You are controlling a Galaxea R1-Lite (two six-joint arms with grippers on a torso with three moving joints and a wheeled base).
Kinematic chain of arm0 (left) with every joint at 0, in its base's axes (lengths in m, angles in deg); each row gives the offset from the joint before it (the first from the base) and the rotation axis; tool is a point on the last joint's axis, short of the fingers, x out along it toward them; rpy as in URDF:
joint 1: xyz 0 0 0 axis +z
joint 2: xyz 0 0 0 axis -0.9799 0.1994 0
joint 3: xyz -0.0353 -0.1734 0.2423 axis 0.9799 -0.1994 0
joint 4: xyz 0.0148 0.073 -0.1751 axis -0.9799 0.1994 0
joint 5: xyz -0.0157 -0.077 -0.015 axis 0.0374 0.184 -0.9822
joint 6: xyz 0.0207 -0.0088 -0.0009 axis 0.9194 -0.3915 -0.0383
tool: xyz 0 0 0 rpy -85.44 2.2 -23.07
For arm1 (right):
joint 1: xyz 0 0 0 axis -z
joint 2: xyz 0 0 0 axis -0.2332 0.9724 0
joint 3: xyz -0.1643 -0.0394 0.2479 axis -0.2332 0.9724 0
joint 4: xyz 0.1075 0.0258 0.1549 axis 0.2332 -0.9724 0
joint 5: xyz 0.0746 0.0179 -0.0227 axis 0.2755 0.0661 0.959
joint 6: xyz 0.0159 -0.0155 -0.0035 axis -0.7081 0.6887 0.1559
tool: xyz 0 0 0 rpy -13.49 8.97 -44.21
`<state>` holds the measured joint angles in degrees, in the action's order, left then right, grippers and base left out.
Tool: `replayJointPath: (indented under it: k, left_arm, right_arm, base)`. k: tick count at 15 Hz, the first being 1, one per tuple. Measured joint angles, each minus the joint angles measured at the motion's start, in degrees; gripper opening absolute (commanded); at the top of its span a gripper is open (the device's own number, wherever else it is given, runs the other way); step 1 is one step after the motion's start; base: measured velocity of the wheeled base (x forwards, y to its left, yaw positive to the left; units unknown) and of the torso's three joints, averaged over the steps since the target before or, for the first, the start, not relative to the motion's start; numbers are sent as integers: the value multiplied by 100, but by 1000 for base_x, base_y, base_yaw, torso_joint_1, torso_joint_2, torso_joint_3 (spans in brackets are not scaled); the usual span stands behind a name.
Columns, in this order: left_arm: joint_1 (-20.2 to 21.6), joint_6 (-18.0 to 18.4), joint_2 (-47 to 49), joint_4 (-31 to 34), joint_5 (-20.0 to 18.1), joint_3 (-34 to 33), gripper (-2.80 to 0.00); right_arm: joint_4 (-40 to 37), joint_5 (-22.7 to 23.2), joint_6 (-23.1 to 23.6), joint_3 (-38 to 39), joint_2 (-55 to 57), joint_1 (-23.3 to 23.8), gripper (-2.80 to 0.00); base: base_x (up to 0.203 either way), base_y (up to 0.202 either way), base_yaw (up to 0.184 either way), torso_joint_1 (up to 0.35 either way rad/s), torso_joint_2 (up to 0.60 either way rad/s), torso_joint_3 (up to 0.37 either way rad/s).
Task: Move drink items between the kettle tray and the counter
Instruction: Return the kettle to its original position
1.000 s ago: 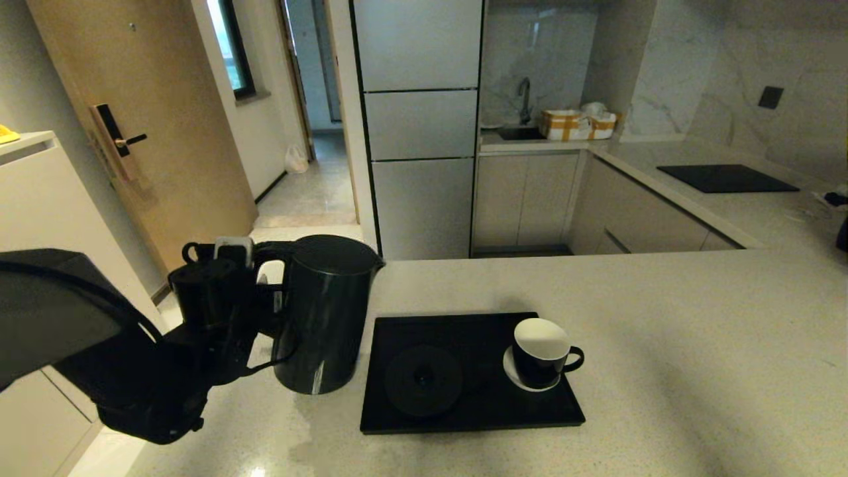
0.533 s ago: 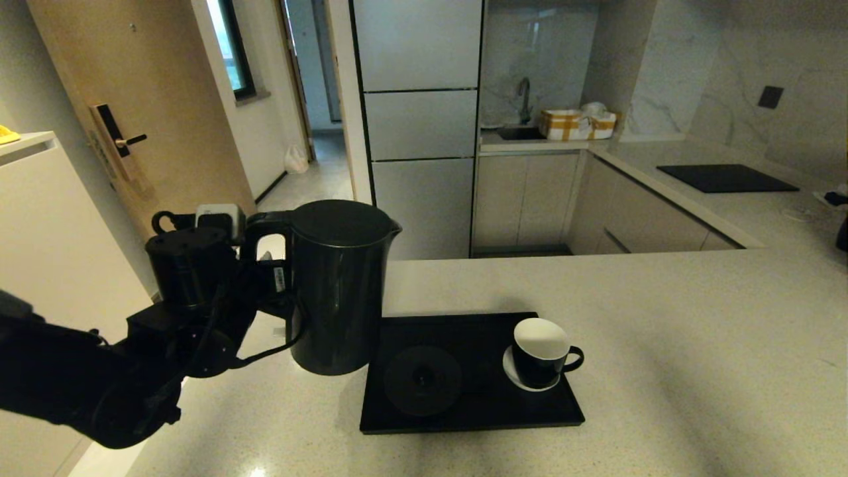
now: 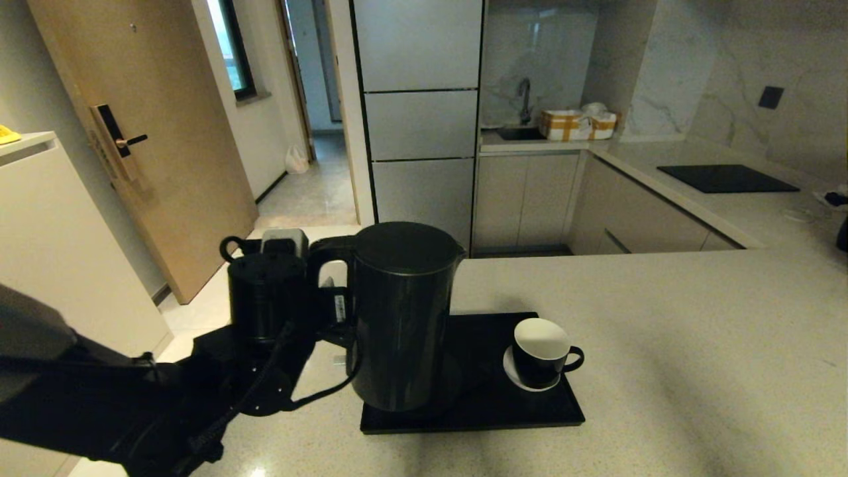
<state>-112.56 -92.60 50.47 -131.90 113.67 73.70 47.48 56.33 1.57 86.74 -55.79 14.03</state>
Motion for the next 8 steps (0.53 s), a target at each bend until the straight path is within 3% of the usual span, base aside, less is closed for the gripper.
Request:
replayJointPath:
  k: [8]
  left_arm:
    - [-119, -94, 938, -177, 86, 325, -280]
  right_arm:
    - [0, 0, -2, 0, 0, -2, -280]
  base:
    - [0, 0, 0, 0, 0, 0]
